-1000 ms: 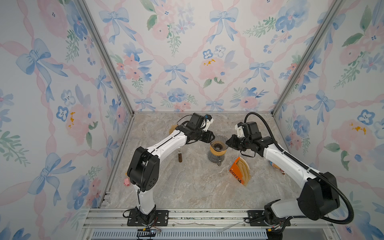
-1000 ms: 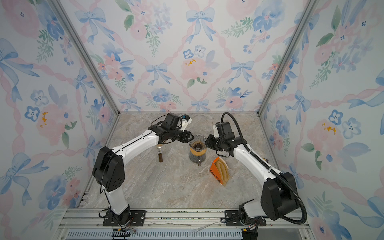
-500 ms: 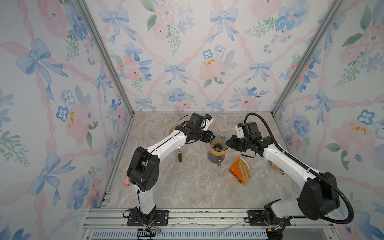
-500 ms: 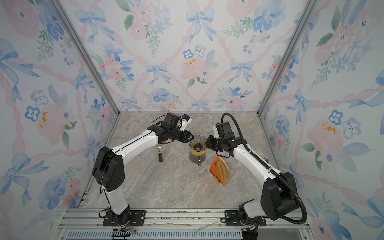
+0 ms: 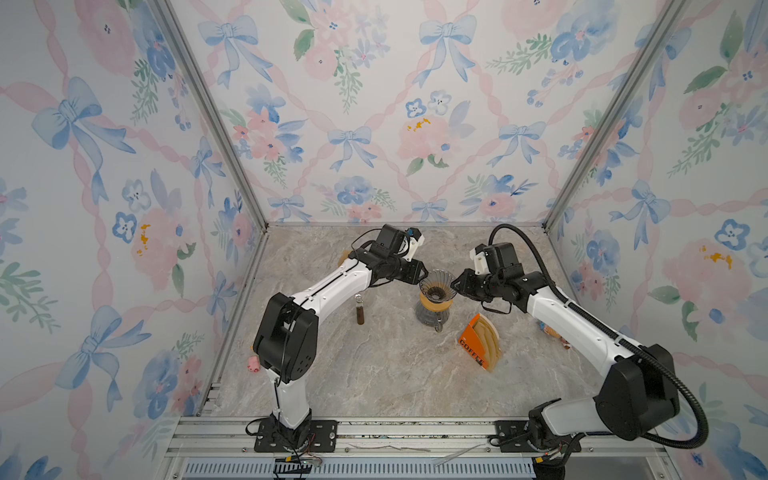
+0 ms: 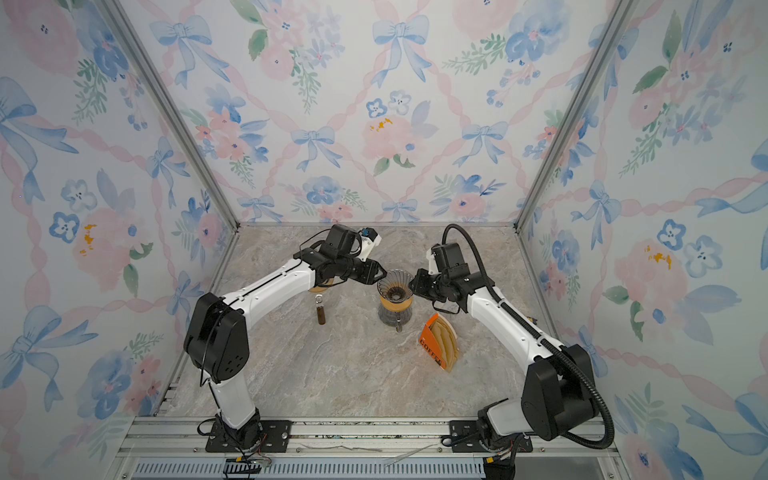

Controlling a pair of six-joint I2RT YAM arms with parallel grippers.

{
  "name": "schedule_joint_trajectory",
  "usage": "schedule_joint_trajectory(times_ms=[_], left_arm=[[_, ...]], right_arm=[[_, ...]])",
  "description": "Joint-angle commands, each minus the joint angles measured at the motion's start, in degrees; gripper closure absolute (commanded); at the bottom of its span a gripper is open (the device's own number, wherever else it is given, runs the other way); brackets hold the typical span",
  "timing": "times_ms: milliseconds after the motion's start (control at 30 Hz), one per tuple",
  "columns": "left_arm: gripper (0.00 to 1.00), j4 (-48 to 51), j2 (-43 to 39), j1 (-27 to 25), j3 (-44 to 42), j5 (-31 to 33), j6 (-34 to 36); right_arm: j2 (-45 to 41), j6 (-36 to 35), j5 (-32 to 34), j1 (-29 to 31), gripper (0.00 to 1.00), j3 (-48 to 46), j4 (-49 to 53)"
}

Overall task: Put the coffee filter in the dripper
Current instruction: 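Hold the glass dripper rim with both grippers, steadying it in the ring, then move the right gripper to the orange box while the left gripper draws back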

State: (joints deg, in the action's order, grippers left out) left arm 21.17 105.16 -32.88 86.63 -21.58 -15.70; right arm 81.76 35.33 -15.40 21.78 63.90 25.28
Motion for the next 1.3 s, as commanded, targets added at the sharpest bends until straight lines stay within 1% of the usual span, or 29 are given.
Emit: schedule_joint_trajectory(times_ms=[0, 133, 267, 367, 500, 633, 733, 933, 1067, 1200, 1267], left_arm=[[0.57, 1.2, -0.6, 0.5, 0.4, -1.2, -0.2], [0.52, 1.1, -1.1, 0.5, 0.4, -1.5, 0.1], [0.5, 1.0, -1.9, 0.4, 0.4, -1.5, 0.2], [0.49, 1.0, -3.8, 0.2, -0.1, -1.6, 0.6], [0.43, 1.0, -8.8, -2.7, -1.9, 1.5, 3.4], [0.24, 1.0, -14.0, -4.2, -4.9, -0.1, 3.8], [0.02, 1.0, -18.7, -5.0, -8.9, -2.1, 4.5], [0.02, 0.9, -28.8, -5.9, -18.3, -7.6, 8.4], [0.02, -0.6, -35.8, -5.9, -25.0, -10.3, 10.2], [0.02, -6.6, -41.6, -5.6, -32.6, -10.1, 9.7], [0.02, -6.5, -42.8, -5.6, -33.0, -8.9, 9.5]], right_arm=[[-0.8, -0.8, 0.1, -0.6, 0.73, 1.9, 0.9], [-0.9, -1.0, -0.1, -0.6, 0.71, 2.4, 0.9], [-1.4, -1.4, 0.2, -0.7, 0.7, 2.5, 1.3], [-3.7, -2.3, 1.4, -0.6, 0.69, 0.9, 1.1], [-9.2, -4.4, 2.1, -0.6, 0.67, -2.9, 1.4], [-15.7, -6.7, 2.5, 0.3, 0.65, -6.5, 3.8], [-20.6, -7.5, 4.7, 1.6, 0.65, -8.4, 6.8], [-29.1, -6.9, 10.8, 4.0, 0.67, -12.8, 14.9], [-34.5, -6.0, 10.7, 4.2, 0.69, -17.1, 17.5], [-38.0, -5.9, 10.2, 4.2, 0.72, -20.4, 19.6], [-38.6, -6.2, 10.2, 4.2, 0.73, -21.3, 20.0]])
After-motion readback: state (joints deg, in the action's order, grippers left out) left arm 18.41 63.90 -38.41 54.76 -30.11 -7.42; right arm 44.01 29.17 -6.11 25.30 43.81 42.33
